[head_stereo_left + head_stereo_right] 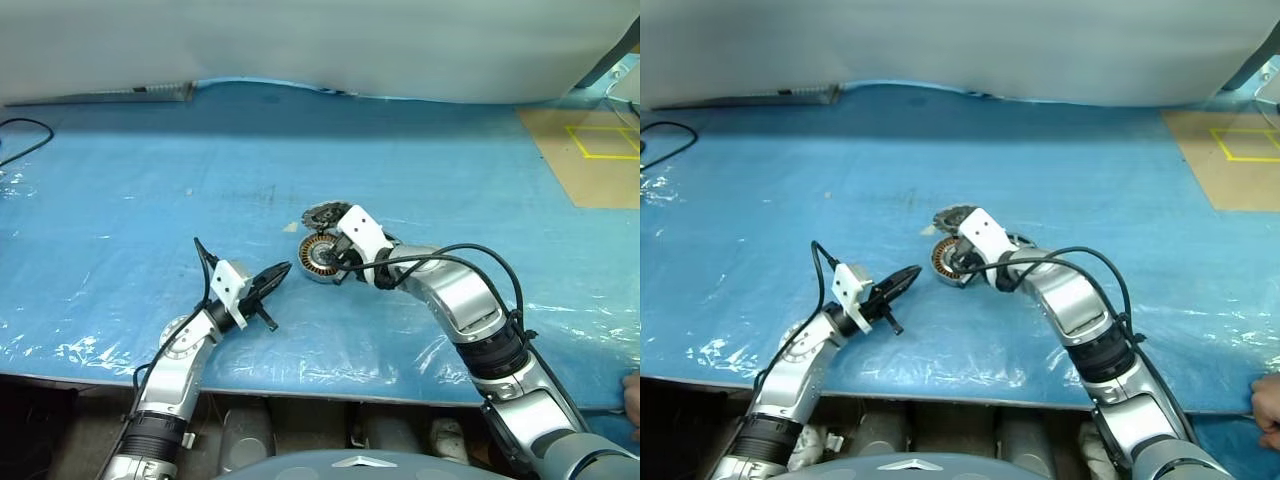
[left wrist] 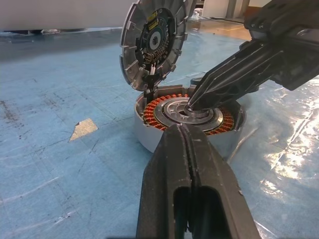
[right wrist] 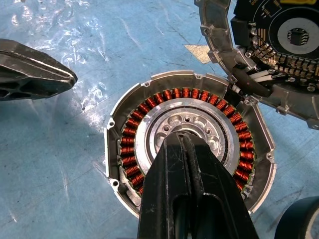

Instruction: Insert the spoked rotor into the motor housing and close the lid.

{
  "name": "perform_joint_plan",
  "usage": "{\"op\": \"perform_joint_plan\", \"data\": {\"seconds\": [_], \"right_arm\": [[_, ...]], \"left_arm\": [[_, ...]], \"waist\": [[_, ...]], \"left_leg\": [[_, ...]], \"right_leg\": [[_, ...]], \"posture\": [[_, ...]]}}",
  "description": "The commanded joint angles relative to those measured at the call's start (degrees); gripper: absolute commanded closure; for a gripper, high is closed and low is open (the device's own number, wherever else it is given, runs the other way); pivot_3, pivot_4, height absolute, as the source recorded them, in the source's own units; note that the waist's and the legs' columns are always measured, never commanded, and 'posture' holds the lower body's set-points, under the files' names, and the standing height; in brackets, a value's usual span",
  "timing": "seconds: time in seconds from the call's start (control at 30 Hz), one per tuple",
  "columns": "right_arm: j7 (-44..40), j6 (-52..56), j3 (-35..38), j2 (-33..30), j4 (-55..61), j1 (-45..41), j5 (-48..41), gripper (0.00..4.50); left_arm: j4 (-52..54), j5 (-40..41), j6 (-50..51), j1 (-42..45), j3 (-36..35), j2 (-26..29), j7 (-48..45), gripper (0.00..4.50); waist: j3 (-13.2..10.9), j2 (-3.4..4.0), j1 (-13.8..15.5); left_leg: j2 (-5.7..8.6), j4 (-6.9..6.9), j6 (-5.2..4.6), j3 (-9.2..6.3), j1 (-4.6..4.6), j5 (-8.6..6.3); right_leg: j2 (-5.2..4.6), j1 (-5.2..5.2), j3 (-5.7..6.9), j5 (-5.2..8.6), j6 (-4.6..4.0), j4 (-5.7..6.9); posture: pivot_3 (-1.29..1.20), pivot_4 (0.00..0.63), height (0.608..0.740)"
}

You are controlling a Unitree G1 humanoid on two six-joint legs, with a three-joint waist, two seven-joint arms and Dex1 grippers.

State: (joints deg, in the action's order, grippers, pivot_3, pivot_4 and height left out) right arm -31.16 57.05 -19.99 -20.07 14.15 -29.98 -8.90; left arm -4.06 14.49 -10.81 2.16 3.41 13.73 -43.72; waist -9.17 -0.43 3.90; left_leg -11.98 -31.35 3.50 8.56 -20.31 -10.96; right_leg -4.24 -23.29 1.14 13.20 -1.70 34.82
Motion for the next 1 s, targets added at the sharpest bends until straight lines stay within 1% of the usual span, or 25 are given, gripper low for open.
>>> {"op": "perform_joint_plan", "data": {"seconds": [0.03,0.43,0.8,1.0], "right_arm": [[0.3,0.3,-0.3,0.2,0.6,-1.9,0.3,4.47],[-0.1,1.4,-1.5,-0.6,0.8,-3.6,0.8,4.47],[-1.8,3.2,-2.3,-3.2,2.7,-2.2,-0.1,4.47],[-1.6,2.3,-3.4,-2.3,0.9,-2.1,0.1,4.47]], "left_arm": [[0.5,0.8,-1.2,0.5,0.0,-0.1,-0.3,4.5],[-0.1,0.8,-1.9,0.5,0.0,-0.1,-0.4,4.5],[-1.8,0.6,-2.6,1.4,0.0,0.1,-1.1,4.5],[-2.3,0.5,-2.8,1.6,0.0,0.2,-1.1,4.5]], "waist": [[0.0,0.0,0.0],[0.0,0.0,0.0],[0.0,0.0,0.0],[0.0,0.01,0.0]], "left_leg": [[0.0,0.0,0.0,0.0,0.0,0.0],[0.0,-0.04,0.0,0.0,0.03,0.0],[0.0,-0.06,0.0,0.0,0.08,0.0],[0.0,-0.09,0.0,0.0,0.14,0.0]], "right_leg": [[0.0,0.0,0.0,0.0,0.0,0.0],[0.0,0.03,-0.01,0.0,0.0,0.04],[0.0,0.06,-0.03,-0.01,0.0,0.06],[0.0,0.11,-0.03,-0.01,0.0,0.09]], "posture": [[0.0,0.15,0.74],[0.0,0.15,0.74],[0.0,0.15,0.74],[0.0,0.15,0.74]]}}
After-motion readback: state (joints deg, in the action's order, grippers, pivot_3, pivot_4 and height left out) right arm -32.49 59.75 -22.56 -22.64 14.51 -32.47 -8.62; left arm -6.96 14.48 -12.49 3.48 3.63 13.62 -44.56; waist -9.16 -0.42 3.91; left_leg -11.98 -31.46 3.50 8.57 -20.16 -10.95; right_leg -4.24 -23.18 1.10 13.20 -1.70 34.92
